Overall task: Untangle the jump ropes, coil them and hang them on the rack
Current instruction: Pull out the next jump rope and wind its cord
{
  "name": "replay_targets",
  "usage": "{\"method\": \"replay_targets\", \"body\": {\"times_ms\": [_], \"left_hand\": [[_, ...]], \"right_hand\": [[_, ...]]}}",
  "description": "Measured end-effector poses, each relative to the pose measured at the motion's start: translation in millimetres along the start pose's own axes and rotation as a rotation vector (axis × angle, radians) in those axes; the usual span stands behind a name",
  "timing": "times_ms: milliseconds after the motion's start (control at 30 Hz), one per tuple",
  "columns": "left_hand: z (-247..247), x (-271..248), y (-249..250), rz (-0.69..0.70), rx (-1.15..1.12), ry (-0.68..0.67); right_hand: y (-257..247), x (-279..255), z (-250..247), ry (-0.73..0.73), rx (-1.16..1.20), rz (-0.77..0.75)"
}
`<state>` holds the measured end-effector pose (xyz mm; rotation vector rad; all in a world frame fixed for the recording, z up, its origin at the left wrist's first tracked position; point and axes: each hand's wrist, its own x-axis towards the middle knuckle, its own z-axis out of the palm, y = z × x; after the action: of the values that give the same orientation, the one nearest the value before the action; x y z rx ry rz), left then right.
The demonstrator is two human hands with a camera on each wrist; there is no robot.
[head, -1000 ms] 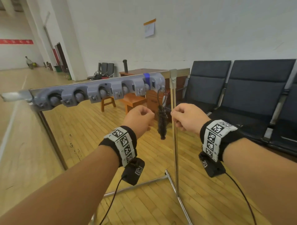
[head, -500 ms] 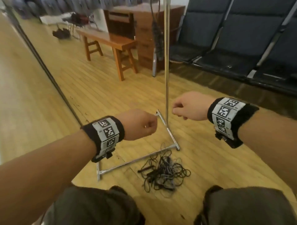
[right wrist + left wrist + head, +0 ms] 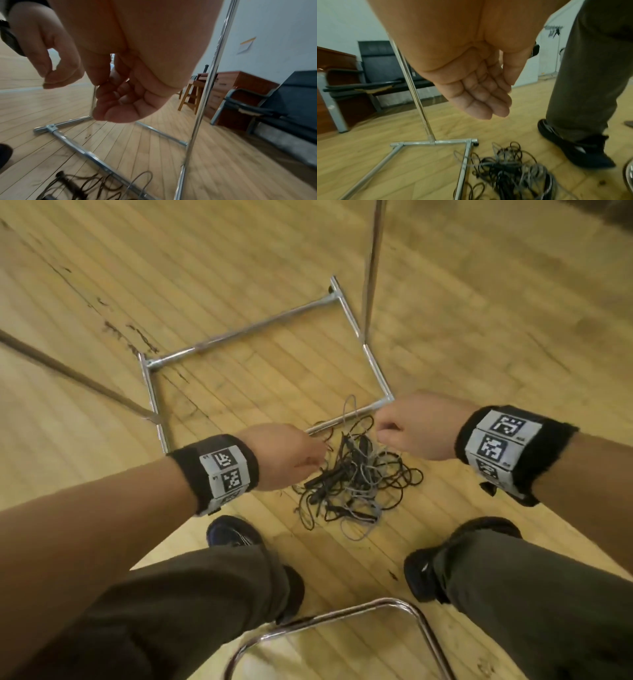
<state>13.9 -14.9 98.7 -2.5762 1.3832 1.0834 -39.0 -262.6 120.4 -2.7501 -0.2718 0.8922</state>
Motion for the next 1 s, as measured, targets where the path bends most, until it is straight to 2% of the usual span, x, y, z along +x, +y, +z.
{"method": "replay_targets", "body": {"times_ms": [200,300,533,700,833,1000], "left_hand": [[85,79,-59,0.013,0.078,-0.151],[130,108,-73,0.027,0.073,-0.235],[211,155,-78,-0.033,0.074,-0.309],[222,170,-77,-0.066,0.062,-0.366],[214,158,-79,-0.049,-0.063,-0.297],[191,128,-73,-0.131,-0.194,-0.191]], "right_hand": [[19,80,81,-0.158,0.058,-0.065],[27,104,113,-0.227,0.075,-0.063],[36,127,161,-0.320,0.098,-0.046],[34,128,178,-0.343,0.115,-0.050],[35,126,181,-0.323,0.126,-0.054],[28,128,172,-0.312,0.089,-0.038]]}}
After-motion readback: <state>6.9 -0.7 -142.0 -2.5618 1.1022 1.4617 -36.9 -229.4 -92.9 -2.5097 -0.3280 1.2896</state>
